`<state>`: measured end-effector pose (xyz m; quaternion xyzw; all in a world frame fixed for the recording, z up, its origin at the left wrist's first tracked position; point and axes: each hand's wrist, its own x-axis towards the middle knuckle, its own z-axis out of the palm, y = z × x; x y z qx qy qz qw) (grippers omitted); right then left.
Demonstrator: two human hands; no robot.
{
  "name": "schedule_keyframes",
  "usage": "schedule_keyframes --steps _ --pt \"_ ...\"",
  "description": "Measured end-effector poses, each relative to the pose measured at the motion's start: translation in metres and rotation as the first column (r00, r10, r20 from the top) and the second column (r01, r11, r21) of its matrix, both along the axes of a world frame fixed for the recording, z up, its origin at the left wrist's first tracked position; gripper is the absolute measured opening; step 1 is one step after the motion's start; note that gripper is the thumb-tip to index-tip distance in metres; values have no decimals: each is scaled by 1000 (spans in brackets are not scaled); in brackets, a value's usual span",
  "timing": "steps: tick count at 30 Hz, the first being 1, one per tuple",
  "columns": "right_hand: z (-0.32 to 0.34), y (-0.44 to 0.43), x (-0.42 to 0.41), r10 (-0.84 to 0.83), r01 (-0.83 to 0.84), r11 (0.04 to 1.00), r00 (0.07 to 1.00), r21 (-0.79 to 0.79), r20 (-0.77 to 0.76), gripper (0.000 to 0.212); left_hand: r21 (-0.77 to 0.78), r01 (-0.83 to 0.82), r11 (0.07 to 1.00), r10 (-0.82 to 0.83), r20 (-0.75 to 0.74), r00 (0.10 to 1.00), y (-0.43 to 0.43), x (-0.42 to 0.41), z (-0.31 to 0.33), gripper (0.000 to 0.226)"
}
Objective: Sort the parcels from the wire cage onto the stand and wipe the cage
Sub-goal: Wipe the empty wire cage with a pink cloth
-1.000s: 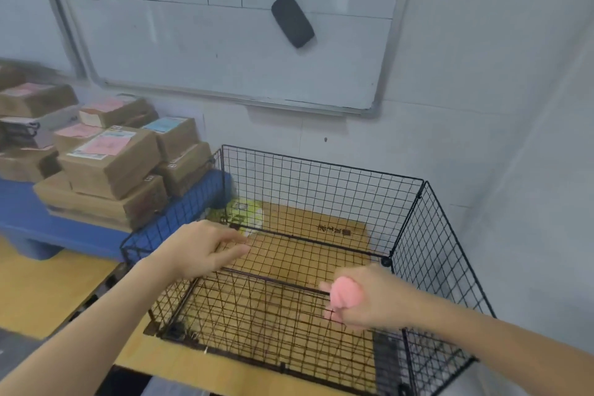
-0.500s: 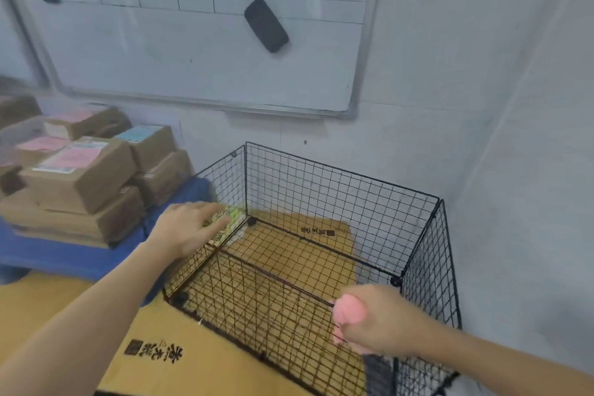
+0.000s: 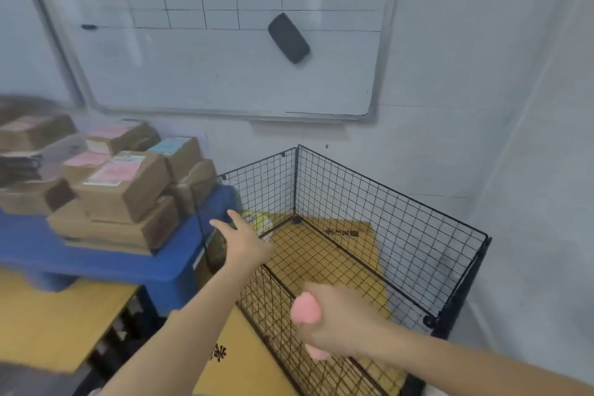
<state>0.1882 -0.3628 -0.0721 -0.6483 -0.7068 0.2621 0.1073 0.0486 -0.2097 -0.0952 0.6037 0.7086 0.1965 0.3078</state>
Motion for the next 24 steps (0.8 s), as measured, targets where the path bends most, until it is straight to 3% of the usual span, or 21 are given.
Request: schedule_keyframes --steps 3,9,17,24 --pt "6 -7 12 63 -62 998 998 -32 31 35 -9 17 1000 -16 68 998 3 -1 2 119" --pt "2 -12 4 48 -51 996 998 -79 -44 40 -33 87 996 -85 38 996 14 -9 6 132" --pt "-8 -11 -56 68 -75 996 988 -44 -138 36 51 138 989 -137 -22 990 7 -34 9 118" --pt "-7 -11 -64 75 -75 997 996 12 -55 37 55 150 987 -150 2 989 -29 -18 0 103"
